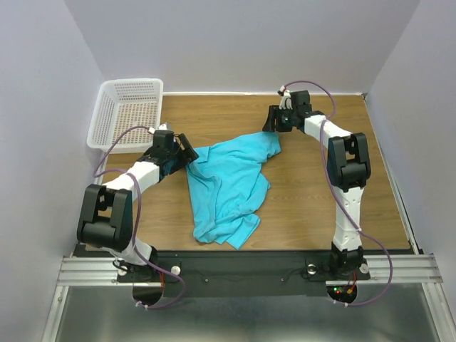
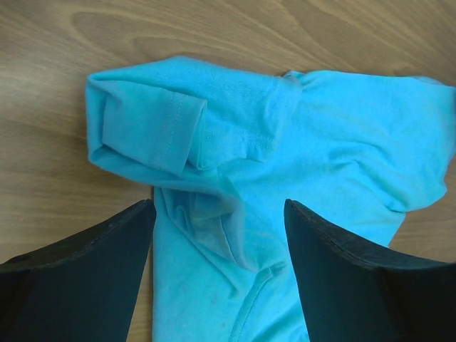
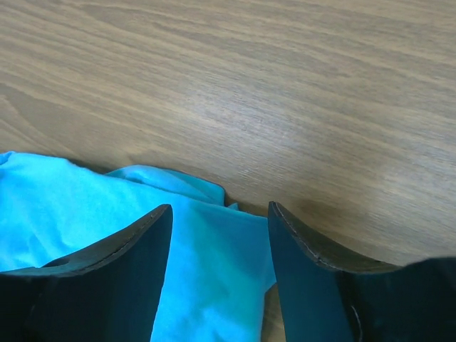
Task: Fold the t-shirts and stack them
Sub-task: Flatten the tshirt out
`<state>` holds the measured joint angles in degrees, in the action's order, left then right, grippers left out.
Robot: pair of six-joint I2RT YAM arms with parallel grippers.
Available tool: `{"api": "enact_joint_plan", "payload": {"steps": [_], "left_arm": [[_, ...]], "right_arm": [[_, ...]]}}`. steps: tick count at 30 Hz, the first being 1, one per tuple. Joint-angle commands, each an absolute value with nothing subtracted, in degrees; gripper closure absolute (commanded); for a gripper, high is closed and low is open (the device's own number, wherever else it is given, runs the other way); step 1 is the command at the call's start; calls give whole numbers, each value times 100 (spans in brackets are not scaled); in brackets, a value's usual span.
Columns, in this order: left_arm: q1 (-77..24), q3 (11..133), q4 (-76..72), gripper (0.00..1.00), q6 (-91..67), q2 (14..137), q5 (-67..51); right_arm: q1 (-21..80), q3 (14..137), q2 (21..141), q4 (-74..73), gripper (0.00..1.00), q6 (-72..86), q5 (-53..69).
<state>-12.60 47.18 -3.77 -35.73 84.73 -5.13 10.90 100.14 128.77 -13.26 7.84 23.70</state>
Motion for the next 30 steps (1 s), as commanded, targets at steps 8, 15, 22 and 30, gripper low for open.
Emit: {"api": "enact_joint_plan", "payload": {"steps": [8, 15, 22, 30], "left_arm": [[-1230, 5326, -519, 32, -3199, 9263, -914], [-1222, 5256, -519, 85, -2918, 9361, -1107], [-1116, 5291, -203, 100, -2646, 8711, -555], [-1020, 5686, -491, 100, -2286, 8937, -1106]], "right_arm": [[1064, 10327, 13096, -1266, 63, 1046, 2768], [906, 10301, 12947, -1274, 99, 1028, 2777], [203, 9836, 11972, -1257, 99, 888, 2312], [-351, 9010, 10908, -1248, 100, 449, 2215]]}}
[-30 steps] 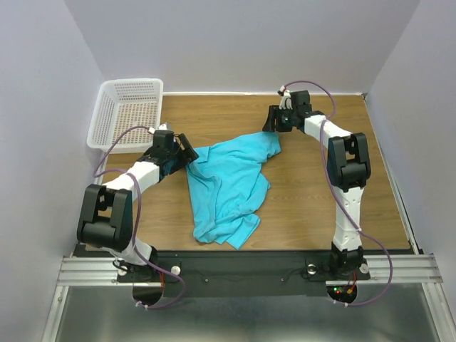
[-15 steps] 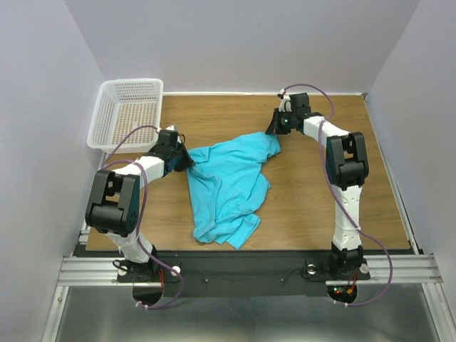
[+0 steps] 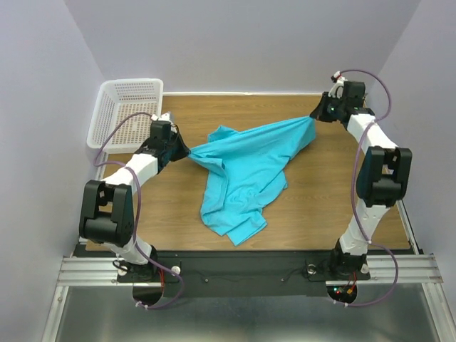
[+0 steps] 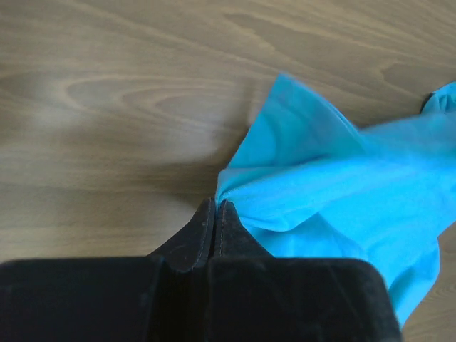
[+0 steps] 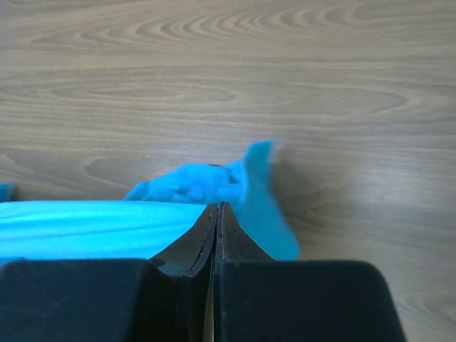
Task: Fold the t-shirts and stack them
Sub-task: Flatten the tshirt out
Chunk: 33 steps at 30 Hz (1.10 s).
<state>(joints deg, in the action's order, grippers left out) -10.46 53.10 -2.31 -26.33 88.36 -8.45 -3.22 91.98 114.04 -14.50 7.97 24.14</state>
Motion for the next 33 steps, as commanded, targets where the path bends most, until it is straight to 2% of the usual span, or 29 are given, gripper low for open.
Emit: {"api": "enact_joint_plan", "payload": {"steps": [1, 4, 8, 13, 15, 16, 17, 18, 19, 20, 22, 25, 26, 29, 30, 33], "left_arm": [[-1011, 5913, -536, 100, -2259, 9052, -1221], [-1011, 6501, -598, 100, -2250, 9544, -1231], [-1011, 7364, -343, 100, -2206, 10334, -950], [-1019, 8278, -115, 100, -2030, 10933, -520], [-1020, 8515, -27, 90, -1978, 11100, -317], [-1020, 8699, -9, 82, -1943, 11109, -168], [-1011, 8788, 130, 64, -1942, 11135, 259], [-1011, 8972, 167, 54, -1934, 11136, 420], [-1011, 9052, 202, 48, -1890, 11127, 648], [-1011, 9140, 263, 40, -1820, 11127, 763], [-1002, 9307, 343, 36, -1723, 11040, 844], [-1019, 9255, 343, 32, -1574, 10671, 607], [-1020, 9194, 351, 31, -1565, 10418, 398], [-1028, 8764, 544, 31, -1678, 10003, -443], [-1028, 8354, 615, 31, -1783, 9689, -709], [-1186, 7126, 554, 31, -2064, 8967, -1607]], "right_arm": [[-369, 8948, 10785, -1222, 99, 344, 2215], [-369, 9017, 10853, -1169, 99, 264, 2223], [-360, 9833, 11502, -1169, 99, 448, 2408], [-194, 11432, 12646, -1178, 99, 782, 2452], [-88, 11898, 12997, -1178, 99, 835, 2356], [-10, 12292, 13286, -1169, 94, 852, 2338], [-17, 12409, 13385, -1160, 83, 844, 2294], [113, 12454, 13429, -1117, 71, 809, 2233], [201, 12341, 13377, -1029, 52, 669, 2180], [228, 12288, 13316, -1028, 44, 633, 2154], [220, 12007, 13080, -1020, 32, 520, 2075], [202, 10884, 12158, -949, 25, 133, 1855], [211, 10141, 11564, -949, 24, 54, 2063], [185, 8907, 10655, -1115, 21, -465, 2791], [185, 8225, 10165, -1229, 21, -475, 2943], [193, 7464, 9669, -1756, 22, -448, 3435]]}}
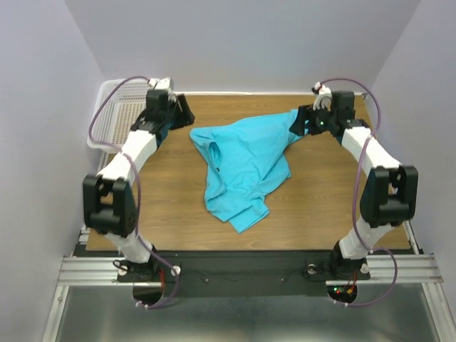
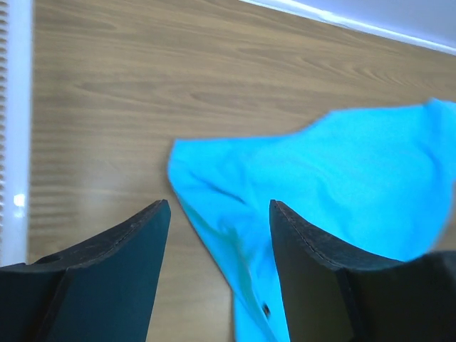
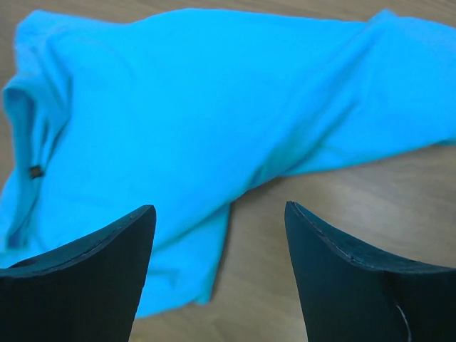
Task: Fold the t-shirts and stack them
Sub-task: Flatten the tshirt out
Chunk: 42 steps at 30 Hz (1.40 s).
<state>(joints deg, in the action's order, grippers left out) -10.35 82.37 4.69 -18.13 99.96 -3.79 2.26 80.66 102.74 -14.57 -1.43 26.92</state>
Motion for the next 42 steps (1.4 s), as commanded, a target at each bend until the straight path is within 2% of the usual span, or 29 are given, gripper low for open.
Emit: {"api": "enact_joint_plan", "payload": {"steps": [1, 3, 10, 17, 21, 27, 31, 34, 37, 38, 40, 42], "left_arm": [[-1265, 6789, 475, 31, -2231, 8791, -1913], [-1537, 5990, 326, 31, -2407, 8333, -1960], [-2916, 4923, 114, 31, -3172, 7963, -1382], [-3269, 4957, 228, 32, -3129, 8366, -651], [-3296, 5176, 220, 32, -2971, 8971, -755], [-3454, 5405, 246, 37, -2874, 9386, -905], [-3480, 5353, 272, 43, -2892, 9378, -861], [-3472, 5309, 290, 50, -2857, 9352, -809], [-3480, 5265, 281, 63, -2830, 9281, -817], [-3472, 5256, 290, 72, -2821, 9246, -861], [-3463, 5212, 299, 86, -2804, 9194, -870], [-3411, 5125, 351, 100, -2786, 9097, -923]], "right_arm": [[185, 7131, 9607, -1923, 23, -370, 3489], [193, 6857, 9519, -2004, 26, -360, 3621], [202, 6390, 9641, -2057, 32, -176, 3656], [202, 6117, 9826, -2048, 32, -114, 3797], [202, 6073, 9940, -2048, 32, -88, 3841], [202, 6038, 10037, -2039, 33, -70, 3815], [211, 6038, 10221, -2048, 38, -35, 3867], [211, 6073, 10423, -2048, 41, -18, 3893], [211, 6100, 10573, -2057, 47, -26, 3972], [220, 6100, 10565, -2057, 50, -26, 3999], [211, 6091, 10486, -2057, 58, -26, 3973], [202, 6056, 10206, -2083, 77, -26, 3842]]}}
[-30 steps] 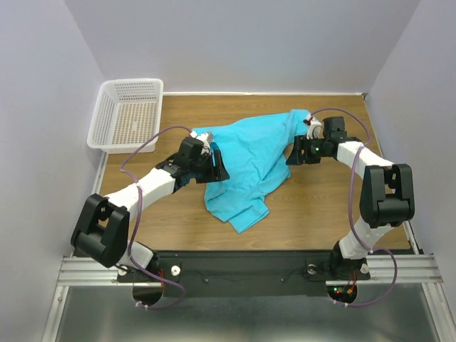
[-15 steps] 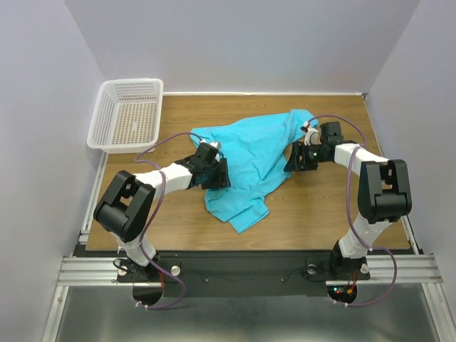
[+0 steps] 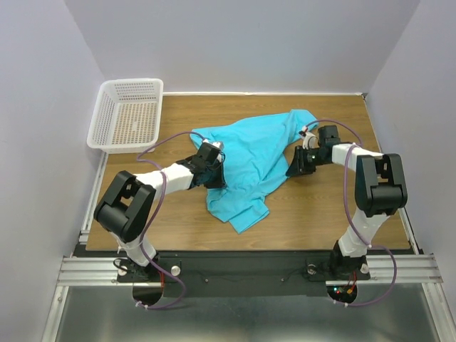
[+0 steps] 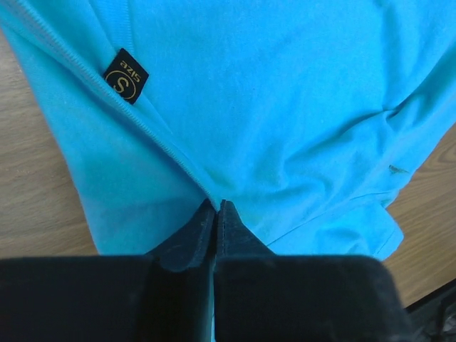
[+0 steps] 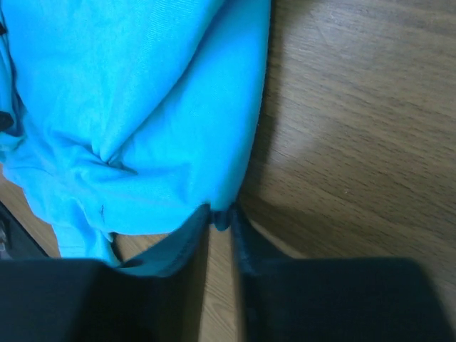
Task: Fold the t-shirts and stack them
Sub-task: Flatten the tshirt out
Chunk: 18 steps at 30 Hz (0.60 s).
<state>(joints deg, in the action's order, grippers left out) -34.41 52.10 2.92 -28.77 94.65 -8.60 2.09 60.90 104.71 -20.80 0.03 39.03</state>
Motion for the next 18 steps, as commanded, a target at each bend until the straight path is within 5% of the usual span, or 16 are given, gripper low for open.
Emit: {"api": "enact_joint_plan", "payload": {"steps": [1, 4, 18], "left_arm": [[-3384, 5081, 378, 100, -2777, 9027, -923], [-3226, 4879, 439, 100, -2786, 8588, -905], [-1934, 3165, 202, 100, -3137, 7005, -2188]], "right_arm": [[176, 6038, 10082, -2092, 83, -26, 3763], [71, 5950, 9661, -2170, 99, -70, 3473], [-615, 5160, 6804, -3093, 99, -1844, 35]]}}
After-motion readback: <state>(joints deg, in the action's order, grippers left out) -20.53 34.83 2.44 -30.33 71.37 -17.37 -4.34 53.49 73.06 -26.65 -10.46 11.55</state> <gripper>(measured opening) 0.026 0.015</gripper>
